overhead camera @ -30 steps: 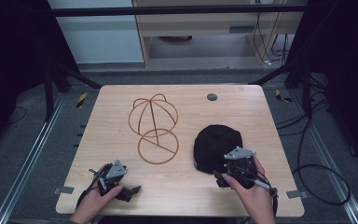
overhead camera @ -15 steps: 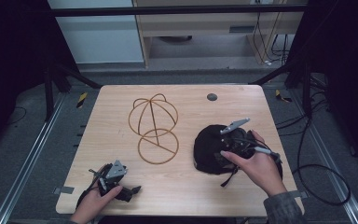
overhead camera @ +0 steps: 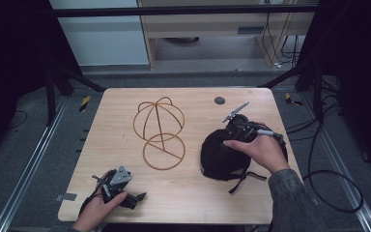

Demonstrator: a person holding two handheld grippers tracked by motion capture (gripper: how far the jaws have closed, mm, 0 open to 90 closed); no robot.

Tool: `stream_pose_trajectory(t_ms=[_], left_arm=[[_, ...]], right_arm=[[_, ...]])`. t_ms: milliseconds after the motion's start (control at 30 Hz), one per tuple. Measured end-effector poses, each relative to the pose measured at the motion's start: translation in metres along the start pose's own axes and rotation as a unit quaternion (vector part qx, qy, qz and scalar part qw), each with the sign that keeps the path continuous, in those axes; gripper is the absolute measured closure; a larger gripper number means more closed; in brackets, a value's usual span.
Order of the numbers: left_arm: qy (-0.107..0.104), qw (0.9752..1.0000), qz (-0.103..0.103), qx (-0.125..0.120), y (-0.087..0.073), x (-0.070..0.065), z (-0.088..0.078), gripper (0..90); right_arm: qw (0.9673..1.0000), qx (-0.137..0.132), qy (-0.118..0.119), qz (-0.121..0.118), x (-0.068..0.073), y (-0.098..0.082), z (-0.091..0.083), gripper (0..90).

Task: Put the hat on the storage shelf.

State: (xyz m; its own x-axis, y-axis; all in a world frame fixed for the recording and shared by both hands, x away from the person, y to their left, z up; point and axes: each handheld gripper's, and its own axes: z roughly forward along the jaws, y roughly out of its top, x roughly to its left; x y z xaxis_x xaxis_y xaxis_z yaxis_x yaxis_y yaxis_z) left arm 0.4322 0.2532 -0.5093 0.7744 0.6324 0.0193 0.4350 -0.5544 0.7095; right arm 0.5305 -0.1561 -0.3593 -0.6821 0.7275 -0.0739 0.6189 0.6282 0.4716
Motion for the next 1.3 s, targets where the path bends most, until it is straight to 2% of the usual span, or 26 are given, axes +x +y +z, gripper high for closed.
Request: stream_pose_trajectory(t_ms=[100,400,467,567,600,667,767,867,1000,1100,1300], left_arm=[[-0.001,1.0,0.001,0.0,0.0,0.0,0.0,0.0],[-0.003,1.0,0.002,0.0,0.0,-0.001,0.0,0.0],[-0.003,1.0,0.002,0.0,0.0,-0.001,0.0,0.0],[-0.003,1.0,0.002,0.0,0.0,-0.001,0.0,0.0],[-0.002,1.0,0.002,0.0,0.0,-0.001,0.0,0.0],[-0.002,1.0,0.002,0.0,0.0,-0.002,0.0,0.0],[-0.003,1.0,0.002,0.0,0.0,-0.001,0.0,0.0],[-0.002,1.0,0.003,0.0,0.0,-0.002,0.0,0.0],[-0.003,1.0,0.002,0.0,0.0,-0.002,0.0,0.0],[-0.003,1.0,0.002,0.0,0.0,-0.001,0.0,0.0],[-0.003,1.0,0.002,0.0,0.0,-0.001,0.0,0.0]], right_arm=[[0.9997,0.019,0.009,0.012,-0.01,0.008,0.013,36.1],[0.998,0.053,0.013,0.031,-0.017,0.015,0.034,37.7],[0.9977,0.058,0.017,0.03,-0.018,0.015,0.036,45.4],[0.9966,0.068,0.03,0.037,-0.02,0.015,0.038,66.8],[0.9965,0.066,0.037,0.035,-0.021,0.014,0.038,70.8],[0.9963,0.066,0.039,0.038,-0.022,0.014,0.038,73.3],[0.9965,0.059,0.046,0.037,-0.023,0.011,0.034,73.8],[0.9973,0.031,0.049,0.045,-0.025,0.009,0.022,74.0],[0.998,-0.003,0.049,0.04,-0.026,0.012,0.007,74.0],[0.9973,-0.031,0.05,0.043,-0.029,0.017,-0.005,74.0],[0.9969,-0.047,0.049,0.039,-0.031,0.021,-0.015,74.0]])
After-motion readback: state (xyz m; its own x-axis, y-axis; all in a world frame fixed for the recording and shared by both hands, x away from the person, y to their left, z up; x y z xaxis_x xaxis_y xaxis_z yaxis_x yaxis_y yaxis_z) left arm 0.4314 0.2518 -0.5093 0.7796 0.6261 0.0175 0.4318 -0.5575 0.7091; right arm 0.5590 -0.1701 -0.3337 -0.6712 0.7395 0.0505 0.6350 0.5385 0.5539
